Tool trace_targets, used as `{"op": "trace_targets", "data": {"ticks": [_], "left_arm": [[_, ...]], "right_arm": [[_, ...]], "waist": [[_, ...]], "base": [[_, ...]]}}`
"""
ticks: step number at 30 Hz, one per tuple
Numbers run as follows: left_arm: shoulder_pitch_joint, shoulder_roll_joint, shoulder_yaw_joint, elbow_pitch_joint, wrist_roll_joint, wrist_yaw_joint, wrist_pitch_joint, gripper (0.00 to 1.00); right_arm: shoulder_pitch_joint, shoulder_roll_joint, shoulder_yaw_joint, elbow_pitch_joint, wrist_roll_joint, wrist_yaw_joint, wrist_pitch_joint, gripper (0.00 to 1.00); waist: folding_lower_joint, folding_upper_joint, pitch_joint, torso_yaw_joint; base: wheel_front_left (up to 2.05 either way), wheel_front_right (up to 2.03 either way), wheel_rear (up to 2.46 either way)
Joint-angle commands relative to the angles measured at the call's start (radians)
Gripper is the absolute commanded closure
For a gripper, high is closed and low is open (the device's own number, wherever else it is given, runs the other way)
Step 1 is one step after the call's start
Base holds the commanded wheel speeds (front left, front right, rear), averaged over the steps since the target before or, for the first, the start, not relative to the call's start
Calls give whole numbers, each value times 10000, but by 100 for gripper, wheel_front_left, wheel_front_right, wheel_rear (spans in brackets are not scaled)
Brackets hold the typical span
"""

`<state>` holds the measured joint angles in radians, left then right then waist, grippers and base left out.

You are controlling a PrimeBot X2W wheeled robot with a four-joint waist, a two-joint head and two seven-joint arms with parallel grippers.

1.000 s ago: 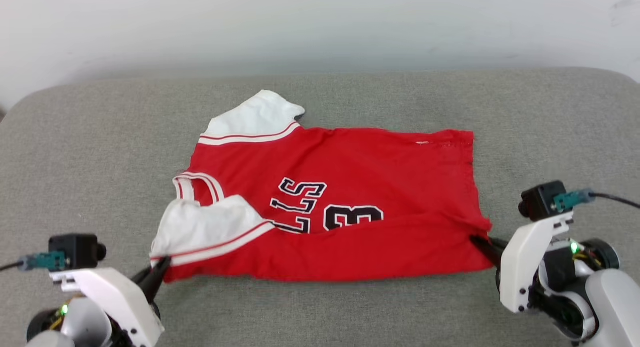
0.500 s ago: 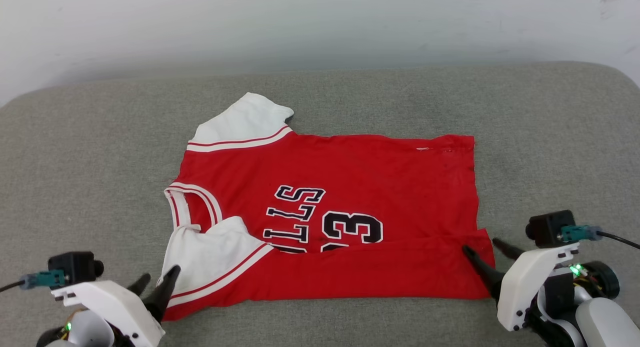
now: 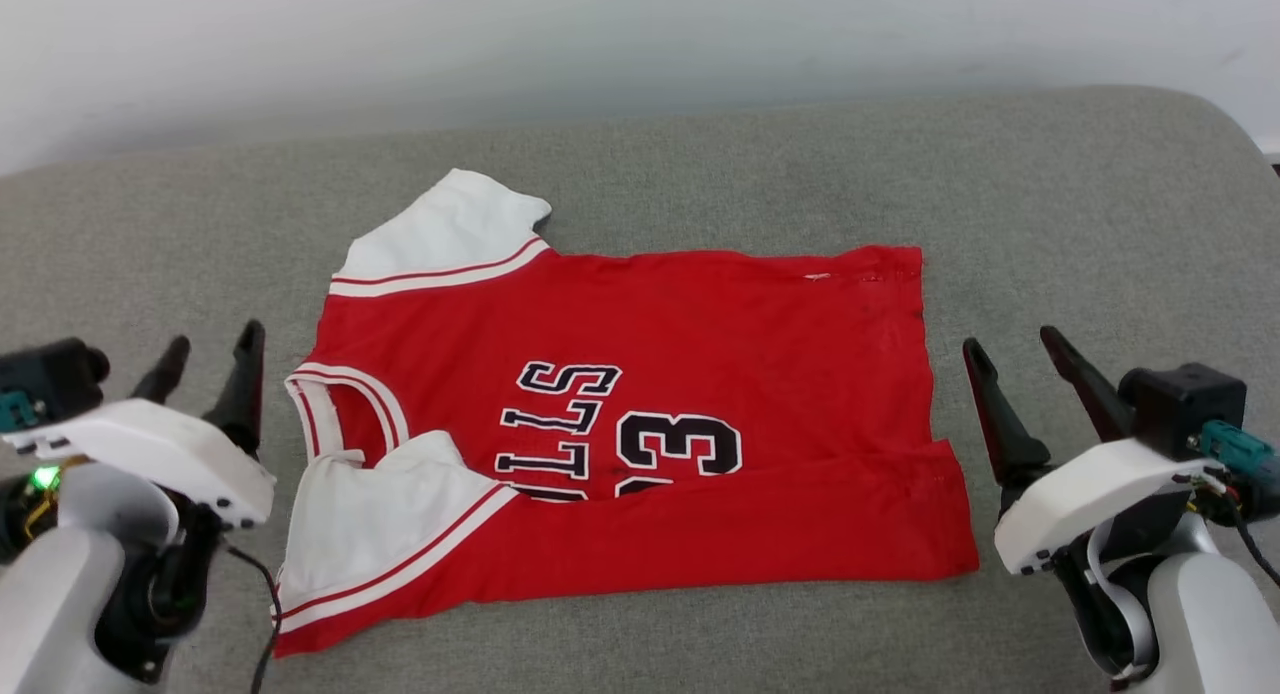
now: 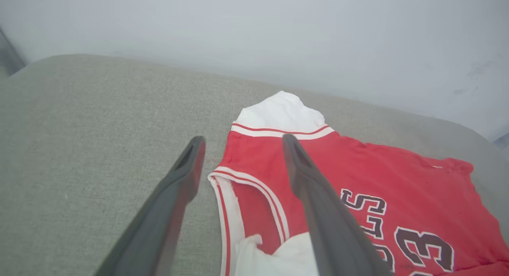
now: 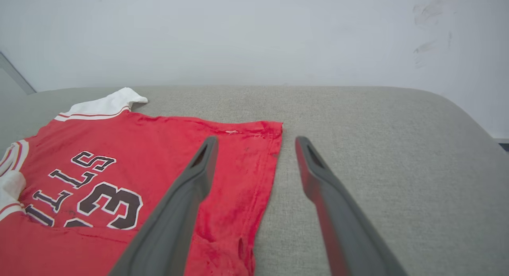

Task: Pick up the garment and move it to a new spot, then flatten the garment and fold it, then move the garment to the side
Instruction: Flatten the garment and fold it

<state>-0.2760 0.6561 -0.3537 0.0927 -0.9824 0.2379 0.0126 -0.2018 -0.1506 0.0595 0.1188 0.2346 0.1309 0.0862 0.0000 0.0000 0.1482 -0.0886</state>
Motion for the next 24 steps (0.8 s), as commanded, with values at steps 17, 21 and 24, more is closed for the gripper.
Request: {"op": "trace_targets", "data": {"ticks": [17,21,24], "left_arm": [[-5725,1237,-231,2326,288,-1391,2896,0],[-7089,1489,-490,2870,201,-1777,4262,0],[-7877,1717,-752,3180,84,-2055,5491,0]], "right_arm": [[-1747,1004,-1,-1966,-882,-3,-591,0],[-1740,1022,93,-2127,-701,-3,-665,0],[-1725,1019,182,-2164,-535,-3,-741,0]], "waist": [[0,0,3190,-1812],[0,0,3689,-2106],[0,0,4003,-2321]], "base": [[0,0,0],[0,0,0],[0,0,0]]}}
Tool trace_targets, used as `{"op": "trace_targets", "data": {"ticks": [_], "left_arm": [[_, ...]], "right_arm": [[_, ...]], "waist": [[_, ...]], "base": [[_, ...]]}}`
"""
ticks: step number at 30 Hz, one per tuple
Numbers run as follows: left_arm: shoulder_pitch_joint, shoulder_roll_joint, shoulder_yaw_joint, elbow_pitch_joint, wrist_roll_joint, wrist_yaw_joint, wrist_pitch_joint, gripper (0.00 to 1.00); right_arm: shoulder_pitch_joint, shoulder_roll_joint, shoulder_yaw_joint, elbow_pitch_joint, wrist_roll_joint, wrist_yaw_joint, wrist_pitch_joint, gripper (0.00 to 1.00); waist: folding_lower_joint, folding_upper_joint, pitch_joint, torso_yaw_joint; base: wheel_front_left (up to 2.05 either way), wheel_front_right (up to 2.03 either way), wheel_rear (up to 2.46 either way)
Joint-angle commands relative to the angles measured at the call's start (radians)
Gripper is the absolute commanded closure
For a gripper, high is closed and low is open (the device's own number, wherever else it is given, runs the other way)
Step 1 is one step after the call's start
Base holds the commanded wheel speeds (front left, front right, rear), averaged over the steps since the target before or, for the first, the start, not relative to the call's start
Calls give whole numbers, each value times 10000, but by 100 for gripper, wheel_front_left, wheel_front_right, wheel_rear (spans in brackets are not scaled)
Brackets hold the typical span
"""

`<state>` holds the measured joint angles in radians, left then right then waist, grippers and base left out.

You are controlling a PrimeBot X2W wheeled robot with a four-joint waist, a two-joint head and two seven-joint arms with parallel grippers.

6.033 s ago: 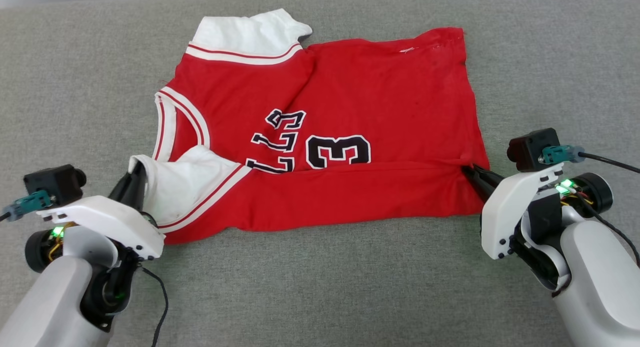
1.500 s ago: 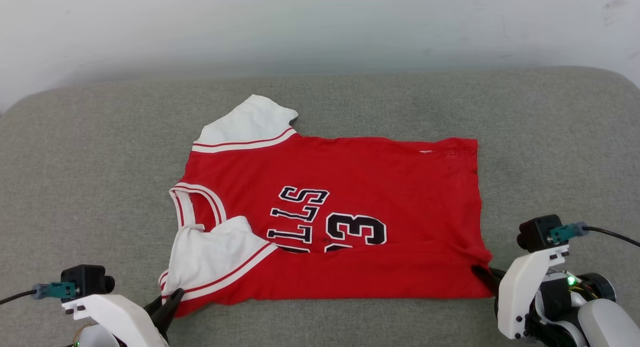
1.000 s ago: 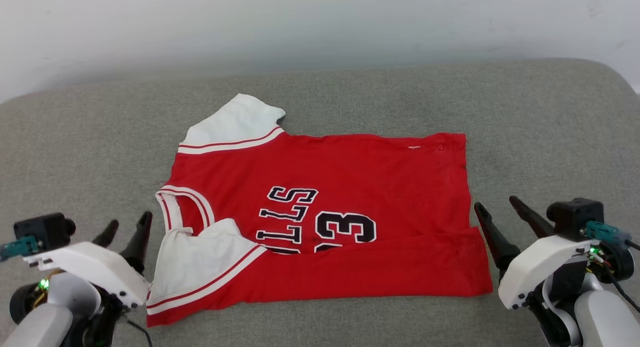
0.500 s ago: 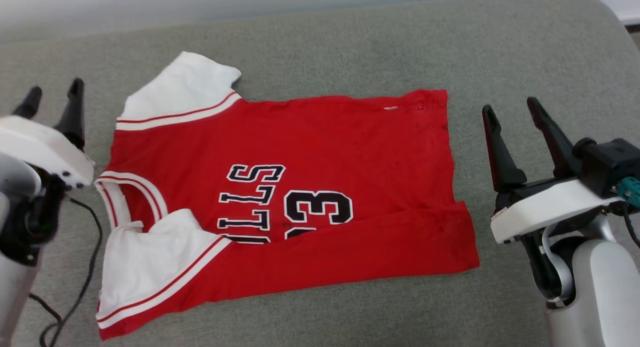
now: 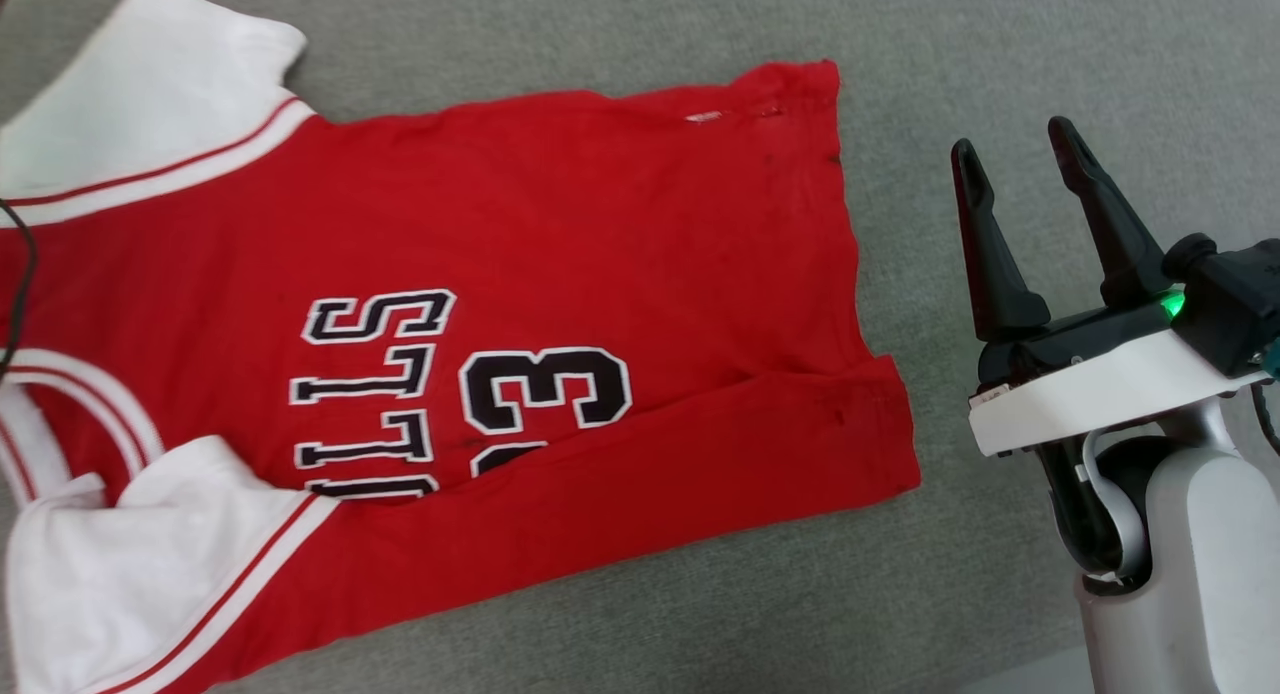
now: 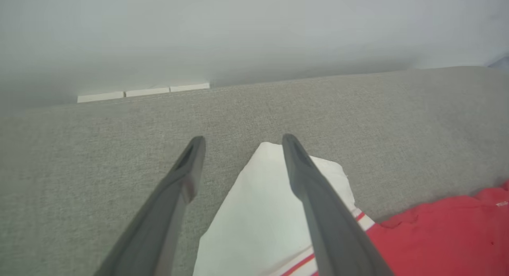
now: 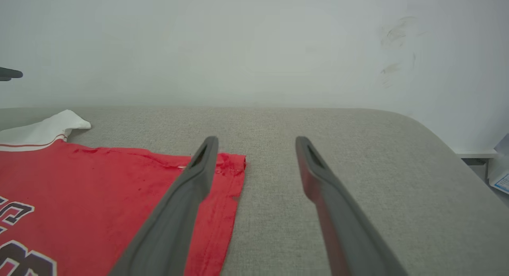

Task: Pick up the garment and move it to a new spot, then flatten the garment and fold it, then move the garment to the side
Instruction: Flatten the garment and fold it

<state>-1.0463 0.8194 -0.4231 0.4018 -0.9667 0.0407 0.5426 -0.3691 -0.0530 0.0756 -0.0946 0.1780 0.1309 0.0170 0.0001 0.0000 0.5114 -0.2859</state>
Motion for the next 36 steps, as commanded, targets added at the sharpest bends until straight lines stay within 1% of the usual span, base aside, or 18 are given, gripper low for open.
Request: {"op": "trace_targets", "data": {"ticks": [1,4,9,12,15,17,18,19,20,24,28,30,32,34,36], "left_arm": [[-409,128,-126,167,-136,-164,602,0],[-907,253,-327,470,-204,-153,1655,0],[-1252,495,-566,876,-392,136,3068,0],[-1179,632,-841,1035,-247,341,3696,0],[-926,631,-1027,1163,-248,445,4074,0],[-598,581,-1220,1323,-418,574,4643,0],[-419,528,-1323,1351,-499,592,4926,28],[-278,508,-1394,1324,-536,643,5045,82],[-176,479,-1384,1296,-568,688,5045,100],[-17,214,-1149,1255,-785,849,4600,100],[-274,189,-972,1103,-643,717,3950,100],[-516,119,-921,1012,-548,563,3582,100],[-774,-29,-847,966,-534,434,3280,100],[-1019,-116,-858,892,-386,279,3008,100],[-1209,-338,-888,853,-372,121,2800,100]], "right_arm": [[-47,44,50,-35,95,-3,-84,0],[-96,44,140,-12,248,-3,-179,0],[-97,44,386,76,512,-3,-325,0],[-81,43,465,132,612,-3,-354,0],[-97,42,529,169,667,-3,-414,0],[-87,42,572,221,771,-3,-426,0],[-87,42,580,254,819,-5,-419,0],[-103,42,586,281,831,-3,-411,0],[-136,44,585,309,856,-3,-408,0],[-224,43,532,412,970,-3,-348,0],[-370,44,499,632,1280,-3,-174,0],[-581,40,434,915,1431,-3,7,0],[-947,44,450,1359,1787,-3,410,0],[-1408,6,427,1959,1871,-3,1061,0],[-1933,-207,478,2606,2120,-3,1768,0]], "waist": [[-1,0,474,-418],[-1,0,754,-614],[-1,0,1118,-932],[-1,0,1284,-1061],[-1,0,1327,-1126],[-1,0,1341,-1179],[-1,0,1337,-1196],[-1,0,1335,-1209],[-1,0,1331,-1222],[-1,0,1248,-1203],[-1,0,1093,-1057],[-1,0,980,-925],[-1,0,864,-763],[-1,0,743,-572],[-1,0,623,-325]], "base": [[0,0,0],[0,0,0],[0,0,0],[0,0,0],[0,0,0],[0,0,0],[0,0,0],[0,0,0],[0,0,0],[0,0,0],[0,0,0],[0,0,0],[0,0,0],[0,0,0],[0,0,0]]}}
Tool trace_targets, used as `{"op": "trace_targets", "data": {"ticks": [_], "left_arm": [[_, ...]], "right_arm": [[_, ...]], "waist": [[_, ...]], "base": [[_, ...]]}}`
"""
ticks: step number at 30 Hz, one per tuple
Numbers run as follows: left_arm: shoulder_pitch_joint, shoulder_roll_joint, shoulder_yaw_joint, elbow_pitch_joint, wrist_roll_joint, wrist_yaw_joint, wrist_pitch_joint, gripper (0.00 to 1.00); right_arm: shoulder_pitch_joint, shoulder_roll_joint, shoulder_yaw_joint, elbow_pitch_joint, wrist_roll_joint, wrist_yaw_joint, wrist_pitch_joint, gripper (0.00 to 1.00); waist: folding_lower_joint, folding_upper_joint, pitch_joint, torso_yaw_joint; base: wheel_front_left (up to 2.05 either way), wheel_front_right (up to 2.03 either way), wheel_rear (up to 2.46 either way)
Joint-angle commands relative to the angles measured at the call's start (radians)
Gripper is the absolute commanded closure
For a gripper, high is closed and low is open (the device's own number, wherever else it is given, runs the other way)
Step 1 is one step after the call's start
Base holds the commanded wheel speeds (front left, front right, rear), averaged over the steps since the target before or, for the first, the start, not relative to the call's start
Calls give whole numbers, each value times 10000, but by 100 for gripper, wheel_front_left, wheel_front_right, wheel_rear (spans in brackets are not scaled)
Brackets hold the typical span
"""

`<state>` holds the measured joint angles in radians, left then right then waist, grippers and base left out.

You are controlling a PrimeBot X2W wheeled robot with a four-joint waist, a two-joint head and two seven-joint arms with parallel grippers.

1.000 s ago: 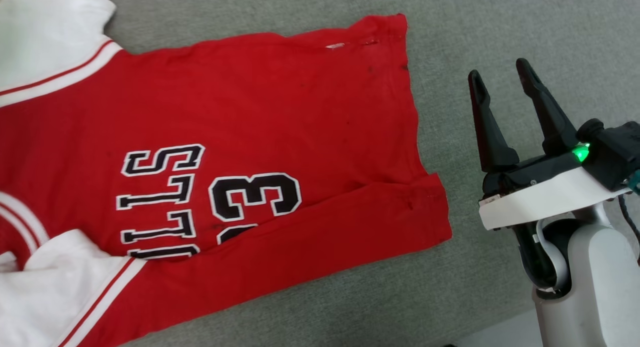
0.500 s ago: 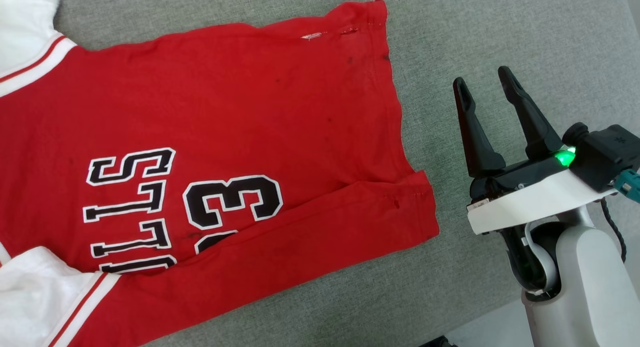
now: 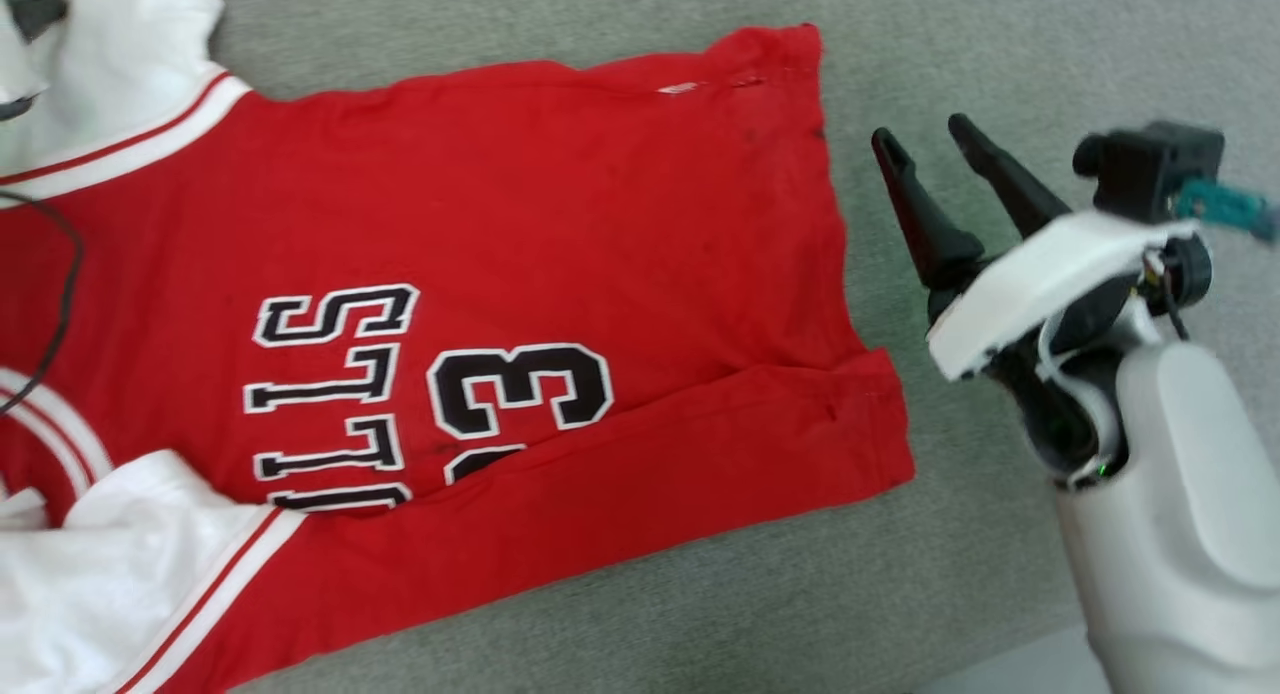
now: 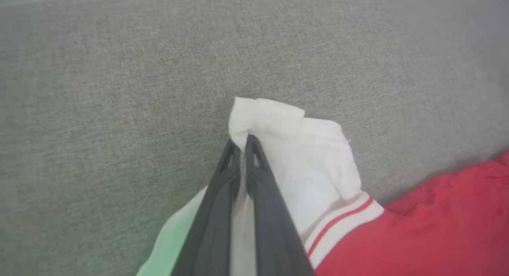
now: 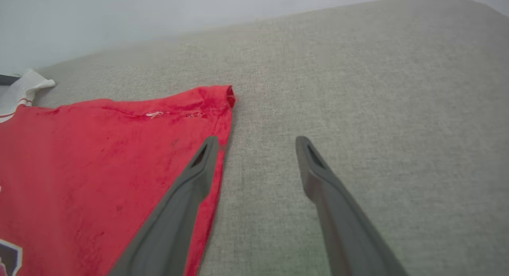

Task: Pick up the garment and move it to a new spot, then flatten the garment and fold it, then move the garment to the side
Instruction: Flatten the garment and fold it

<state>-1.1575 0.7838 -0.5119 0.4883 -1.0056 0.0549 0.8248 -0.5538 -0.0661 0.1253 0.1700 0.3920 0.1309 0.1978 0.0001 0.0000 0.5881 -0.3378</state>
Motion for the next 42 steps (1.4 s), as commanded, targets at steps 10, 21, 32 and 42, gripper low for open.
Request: {"op": "trace_targets", "data": {"ticks": [10,21,32,42], "left_arm": [[-754,-782,-365,-447,123,-730,-256,100],[-713,-981,-516,-669,118,-1036,-458,100],[-57,-958,-225,-703,-160,-1272,-1347,100],[2678,-468,201,-1895,-538,-1209,-3084,100]], "right_arm": [[-2664,-888,491,2584,863,-3,2339,0],[-3704,-931,1324,5127,1044,-5,5034,100],[-4510,-1483,1450,4353,997,-4,4398,100],[-2041,-2153,917,2147,1180,-5,3765,100]], "waist": [[-1,0,-233,1277],[-1,0,-47,1765],[-1,0,-702,2059],[-1,0,-2081,2469]], "base": [[0,0,0],[0,0,0],[0,0,0],[0,0,0]]}}
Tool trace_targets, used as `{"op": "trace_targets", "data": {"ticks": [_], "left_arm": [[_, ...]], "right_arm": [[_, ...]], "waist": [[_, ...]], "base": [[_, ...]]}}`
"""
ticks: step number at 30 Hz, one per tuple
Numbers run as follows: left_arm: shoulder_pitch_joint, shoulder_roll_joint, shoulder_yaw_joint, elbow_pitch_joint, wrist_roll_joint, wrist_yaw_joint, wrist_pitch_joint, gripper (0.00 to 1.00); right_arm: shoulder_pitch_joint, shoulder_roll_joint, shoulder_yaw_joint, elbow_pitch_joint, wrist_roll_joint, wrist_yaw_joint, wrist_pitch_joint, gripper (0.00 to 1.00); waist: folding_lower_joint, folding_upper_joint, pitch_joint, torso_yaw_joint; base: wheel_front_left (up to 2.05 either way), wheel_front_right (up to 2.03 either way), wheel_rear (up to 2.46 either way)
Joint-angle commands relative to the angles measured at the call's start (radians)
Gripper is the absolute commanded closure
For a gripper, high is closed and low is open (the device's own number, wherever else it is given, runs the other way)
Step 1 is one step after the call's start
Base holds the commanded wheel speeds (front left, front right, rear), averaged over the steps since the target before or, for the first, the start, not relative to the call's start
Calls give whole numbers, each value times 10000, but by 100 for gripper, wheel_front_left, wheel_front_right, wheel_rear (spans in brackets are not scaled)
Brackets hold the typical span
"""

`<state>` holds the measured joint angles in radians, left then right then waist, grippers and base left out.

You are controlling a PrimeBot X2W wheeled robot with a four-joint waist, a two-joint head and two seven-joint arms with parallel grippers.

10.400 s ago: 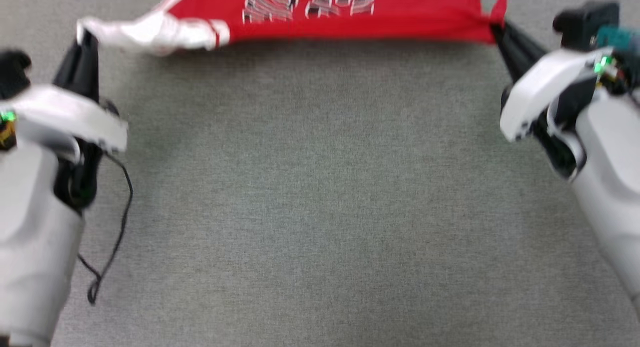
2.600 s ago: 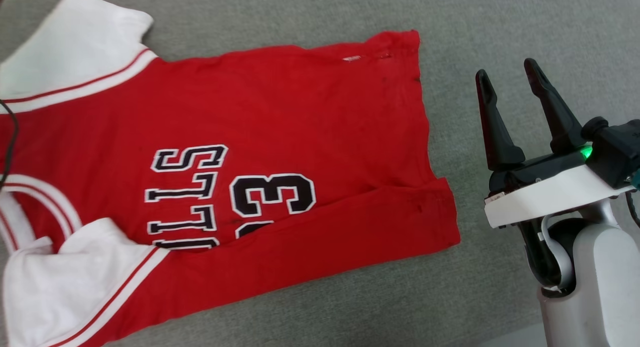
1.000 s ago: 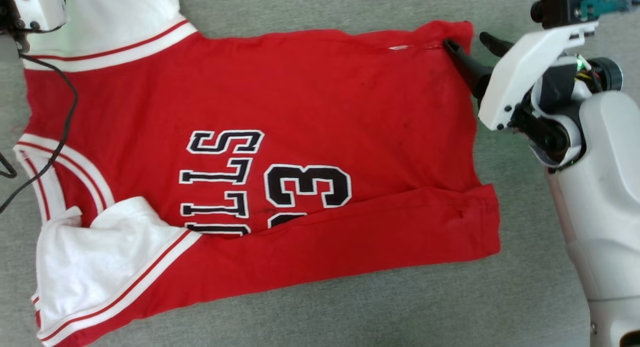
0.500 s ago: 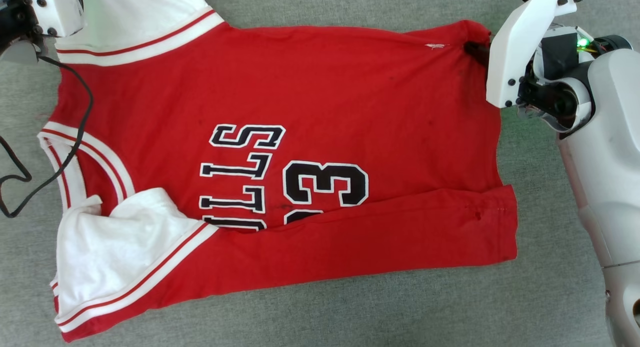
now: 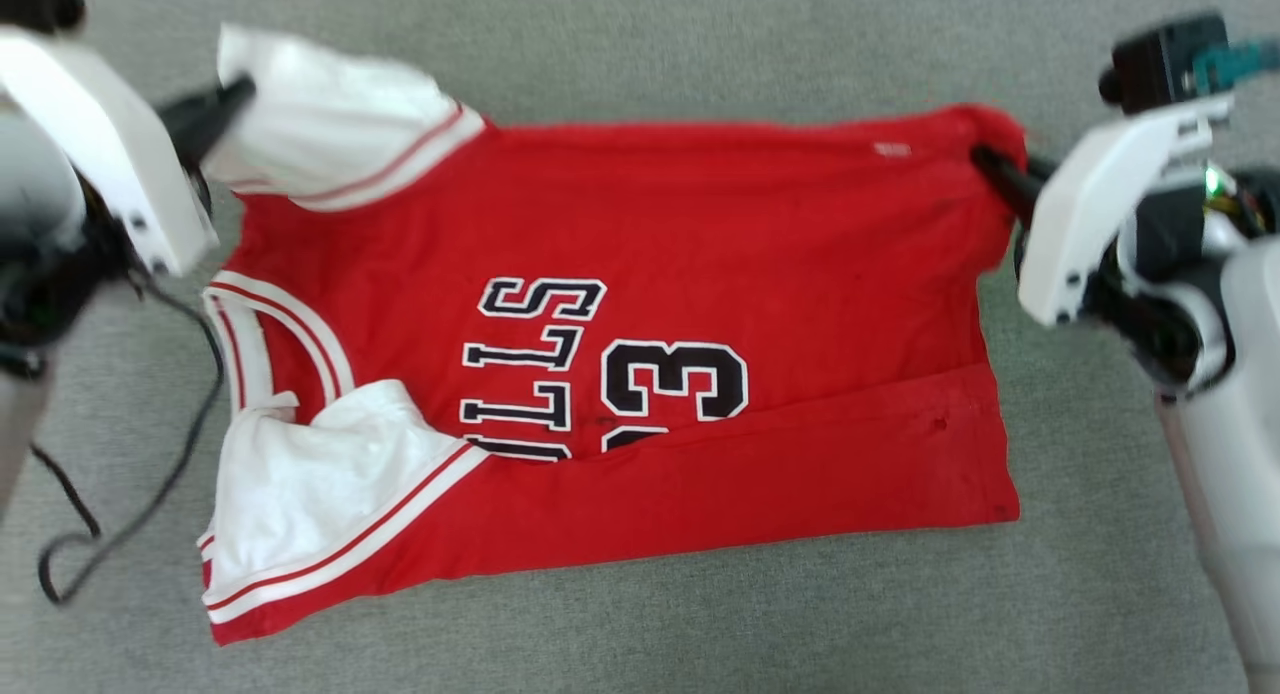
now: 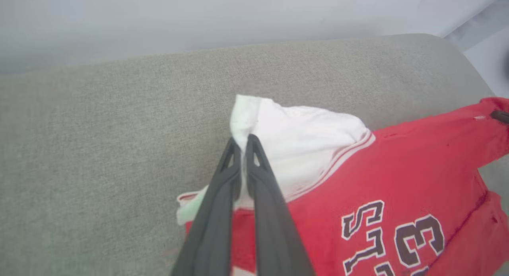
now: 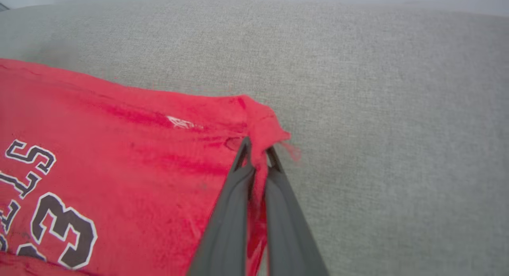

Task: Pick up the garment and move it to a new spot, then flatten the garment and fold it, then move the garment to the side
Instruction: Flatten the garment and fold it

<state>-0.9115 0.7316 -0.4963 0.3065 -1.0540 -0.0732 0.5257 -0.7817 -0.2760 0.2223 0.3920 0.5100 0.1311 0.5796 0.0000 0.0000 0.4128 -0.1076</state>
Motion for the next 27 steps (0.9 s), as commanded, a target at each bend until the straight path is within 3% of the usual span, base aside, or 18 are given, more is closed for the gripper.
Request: {"op": "trace_targets", "data": {"ticks": [1,9,15,17,18,19,27], "left_arm": [[673,83,63,-213,-105,128,-260,100],[4143,200,381,-1306,-856,803,-1512,100],[6035,-235,185,-1422,-1298,1304,-1959,100],[6390,-503,55,-1245,-1433,1365,-1980,100],[6485,-541,-28,-1146,-1316,1384,-2046,73],[6537,-687,-24,-1043,-1329,1410,-2199,0],[6475,-1059,132,-1253,-292,1431,-4178,0]], "right_arm": [[607,-66,-130,-268,16,-7,-90,100],[3081,132,-869,-1114,183,-7,-361,100],[4335,448,-1303,-1080,81,-7,-522,100],[4677,566,-1433,-998,81,-7,-607,62],[4828,580,-1461,-941,-43,-7,-656,9],[4977,665,-1492,-862,-80,-12,-710,0],[5772,746,-1585,-1266,-290,-10,-1539,0]], "waist": [[0,0,-474,203],[0,0,-1058,383],[0,0,-1161,449],[0,0,-1172,474],[0,0,-1170,473],[0,0,-1166,470],[0,0,-1533,410]], "base": [[0,0,0],[0,0,0],[0,0,0],[0,0,0],[0,0,0],[0,0,0],[0,0,0]]}}
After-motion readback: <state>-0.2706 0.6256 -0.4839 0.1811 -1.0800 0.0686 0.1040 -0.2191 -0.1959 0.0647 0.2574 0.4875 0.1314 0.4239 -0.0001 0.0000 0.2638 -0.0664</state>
